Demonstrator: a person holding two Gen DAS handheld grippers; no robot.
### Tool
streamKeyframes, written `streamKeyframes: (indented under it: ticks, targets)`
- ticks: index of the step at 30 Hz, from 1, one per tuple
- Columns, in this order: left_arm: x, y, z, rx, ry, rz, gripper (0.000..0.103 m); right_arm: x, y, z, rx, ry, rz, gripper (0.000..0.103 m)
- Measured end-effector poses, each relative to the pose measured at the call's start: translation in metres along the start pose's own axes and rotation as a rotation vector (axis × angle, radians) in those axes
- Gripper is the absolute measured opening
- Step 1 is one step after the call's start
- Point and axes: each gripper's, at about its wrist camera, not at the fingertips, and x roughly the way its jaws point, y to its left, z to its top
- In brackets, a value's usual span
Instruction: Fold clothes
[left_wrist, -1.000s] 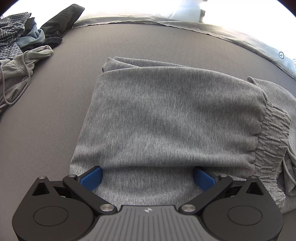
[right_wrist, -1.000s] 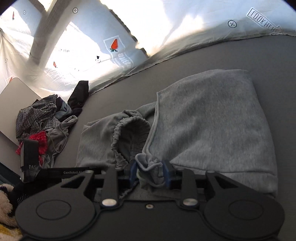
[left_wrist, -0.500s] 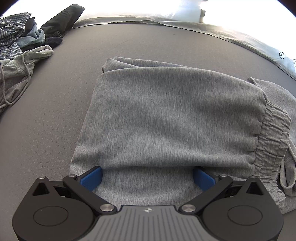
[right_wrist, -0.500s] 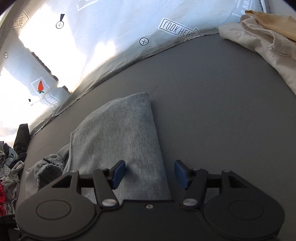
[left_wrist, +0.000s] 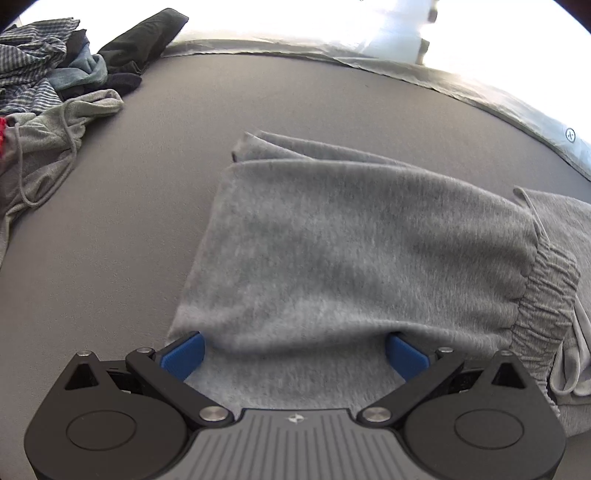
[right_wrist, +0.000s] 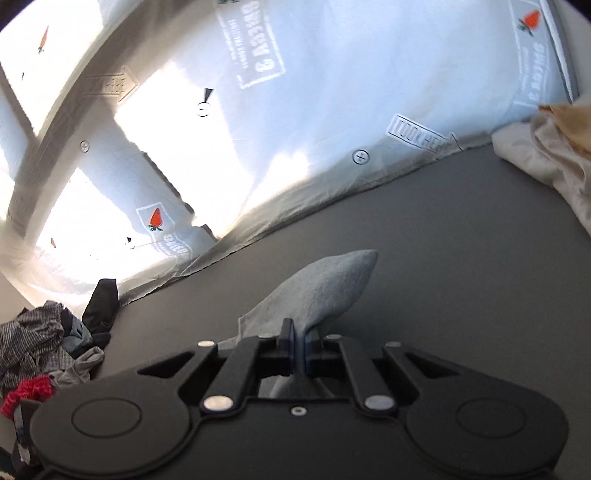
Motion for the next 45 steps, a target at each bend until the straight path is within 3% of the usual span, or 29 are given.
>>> streamKeyframes:
  ticks: [8, 16, 20, 25, 27, 28, 29, 30, 33, 36, 39, 42, 43, 45]
  targets:
    - [-0.022, 0.042, 0.001, 0.009, -0.030, -0.017, 0.103, -0.007, 0.147, -0.002, -0.455, -0.012, 0.086, 0.006]
    - [-0.031, 0.104, -0.001, -0.015, -0.039, -0.049, 0.103, 0.030, 0.252, -0.048, -0.485, 0.058, 0.221, 0.006]
    - [-0.028, 0.138, 0.004, -0.042, -0.041, -0.054, 0.103, 0.060, 0.287, -0.086, -0.411, 0.144, 0.284, 0.006]
    - [-0.015, 0.169, 0.013, -0.067, -0.029, -0.064, 0.103, 0.115, 0.294, -0.144, -0.286, 0.327, 0.210, 0.008]
    - [-0.013, 0.173, 0.013, -0.054, -0.037, -0.074, 0.103, 0.110, 0.286, -0.149, -0.234, 0.347, 0.200, 0.013]
    - [-0.013, 0.174, 0.013, -0.048, -0.043, -0.080, 0.103, 0.107, 0.282, -0.152, -0.207, 0.355, 0.196, 0.020]
    - [-0.012, 0.175, 0.013, -0.046, -0.046, -0.089, 0.103, 0.099, 0.278, -0.147, -0.179, 0.330, 0.199, 0.034]
    - [-0.012, 0.176, 0.012, -0.052, -0.044, -0.103, 0.103, 0.089, 0.273, -0.140, -0.159, 0.286, 0.194, 0.040]
    - [-0.011, 0.174, 0.010, -0.079, -0.034, -0.146, 0.103, 0.062, 0.260, -0.120, -0.160, 0.149, 0.114, 0.043]
    - [-0.017, 0.169, 0.009, -0.094, -0.051, -0.192, 0.103, 0.056, 0.252, -0.115, -0.251, 0.093, -0.061, 0.044]
    - [-0.023, 0.159, 0.011, -0.092, -0.073, -0.226, 0.103, 0.068, 0.249, -0.134, -0.442, 0.141, -0.180, 0.048]
    - [-0.025, 0.146, 0.011, -0.065, -0.069, -0.240, 0.103, 0.070, 0.262, -0.155, -0.623, 0.189, -0.167, 0.060]
    - [-0.024, 0.141, 0.010, -0.050, -0.061, -0.238, 0.103, 0.067, 0.265, -0.155, -0.630, 0.202, -0.123, 0.066]
    - [-0.022, 0.135, 0.008, -0.042, -0.047, -0.242, 0.103, 0.060, 0.271, -0.152, -0.631, 0.229, -0.028, 0.068]
